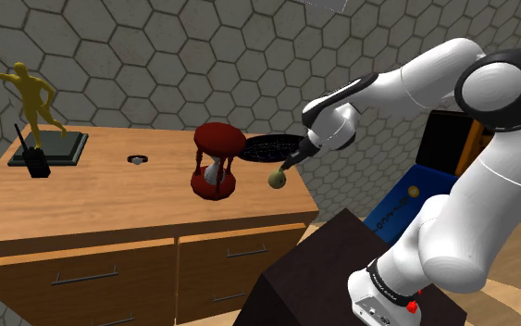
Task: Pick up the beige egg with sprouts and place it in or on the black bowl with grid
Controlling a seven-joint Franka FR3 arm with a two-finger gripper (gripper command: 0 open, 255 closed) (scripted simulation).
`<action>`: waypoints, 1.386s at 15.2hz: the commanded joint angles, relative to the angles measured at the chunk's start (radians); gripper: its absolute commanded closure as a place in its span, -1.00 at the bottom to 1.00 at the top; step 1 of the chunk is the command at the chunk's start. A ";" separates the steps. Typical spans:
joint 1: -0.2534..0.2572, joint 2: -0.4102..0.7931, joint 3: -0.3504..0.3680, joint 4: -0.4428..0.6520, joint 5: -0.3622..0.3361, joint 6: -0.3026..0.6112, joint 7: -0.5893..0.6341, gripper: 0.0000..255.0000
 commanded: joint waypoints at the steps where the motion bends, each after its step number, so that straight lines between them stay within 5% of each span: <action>1: 0.006 -0.032 -0.011 -0.009 -0.053 -0.005 0.044 1.00; 12: -0.002 -0.196 -0.034 -0.024 -0.336 -0.068 0.287 1.00; 21: -0.041 -0.305 -0.011 -0.003 -0.504 -0.156 0.439 1.00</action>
